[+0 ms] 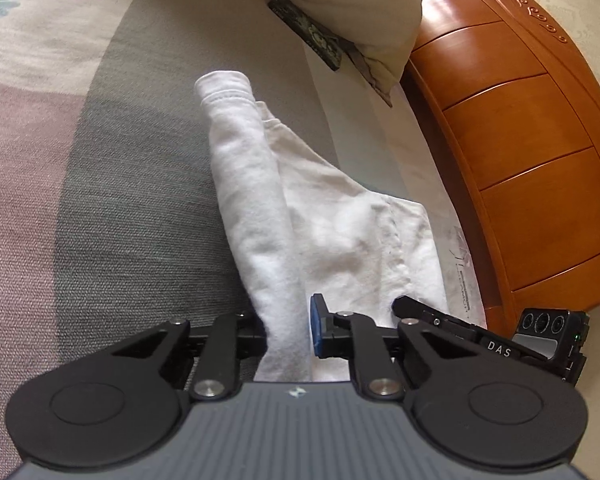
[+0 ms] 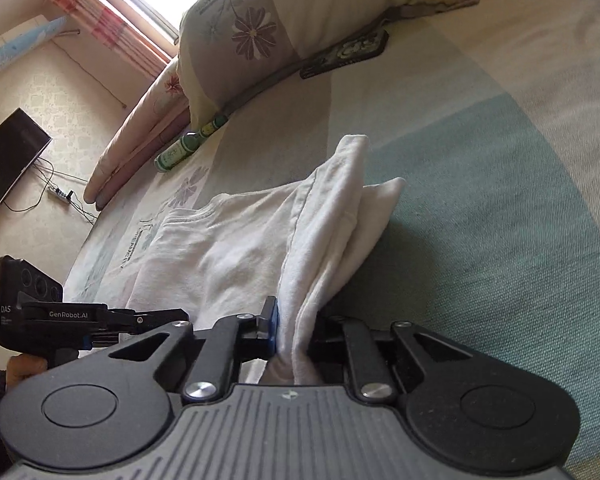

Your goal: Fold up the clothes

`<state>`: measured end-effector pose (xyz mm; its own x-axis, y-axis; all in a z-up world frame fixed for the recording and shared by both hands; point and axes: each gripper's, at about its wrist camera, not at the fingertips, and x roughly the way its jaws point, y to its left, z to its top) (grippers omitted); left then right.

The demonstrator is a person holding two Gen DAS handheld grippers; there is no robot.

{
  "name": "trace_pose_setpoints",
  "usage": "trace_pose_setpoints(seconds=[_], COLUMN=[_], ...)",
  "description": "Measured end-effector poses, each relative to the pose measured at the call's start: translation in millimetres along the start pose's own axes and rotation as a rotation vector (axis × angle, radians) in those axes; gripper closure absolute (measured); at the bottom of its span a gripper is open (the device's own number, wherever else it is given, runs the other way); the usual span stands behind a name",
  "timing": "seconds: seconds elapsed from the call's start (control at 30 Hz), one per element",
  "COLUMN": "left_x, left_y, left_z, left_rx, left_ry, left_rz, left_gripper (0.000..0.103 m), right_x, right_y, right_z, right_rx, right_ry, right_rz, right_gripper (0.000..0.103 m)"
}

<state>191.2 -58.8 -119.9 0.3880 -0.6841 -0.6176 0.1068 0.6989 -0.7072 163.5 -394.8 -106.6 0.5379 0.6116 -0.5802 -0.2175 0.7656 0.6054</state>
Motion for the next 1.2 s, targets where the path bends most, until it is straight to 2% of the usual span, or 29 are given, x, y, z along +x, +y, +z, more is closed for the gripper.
trace_pose_setpoints(seconds=[0.2, 0.33, 0.53, 0.87, 1.03, 1.2], left_x=[-4, 9, 68, 196, 223, 243], left_y=[-29, -62, -115, -190, -194, -190], left_z=[1, 6, 19, 27, 21, 14], left_rx=[0.042, 0.096, 0.168, 0.223, 0.217, 0.216], left_ry=[-0.013, -0.007, 0.043, 0.107, 0.107, 0.121], left_rz=[-0.002, -0.03, -0.088, -0.182, -0.177, -0.141], left_gripper=[0.09, 0.09, 0.09, 0.09, 0.09, 0.089], right_x=[-27, -56, -99, -130, -145, -124], right_y=[5, -5, -43, -132, -178, -201], right_z=[10, 17, 34, 88, 115, 115], right_rx=[-0.047, -0.06, -0.064, -0.018, 0.007, 0.01], right_ry=[-0.049, -0.093, -0.146, -0.174, -0.187, -0.16], right_rz=[-0.032, -0.072, -0.19, -0.352, -0.432, -0.472], right_gripper=[0.086, 0.086, 0.086, 0.086, 0.086, 0.086])
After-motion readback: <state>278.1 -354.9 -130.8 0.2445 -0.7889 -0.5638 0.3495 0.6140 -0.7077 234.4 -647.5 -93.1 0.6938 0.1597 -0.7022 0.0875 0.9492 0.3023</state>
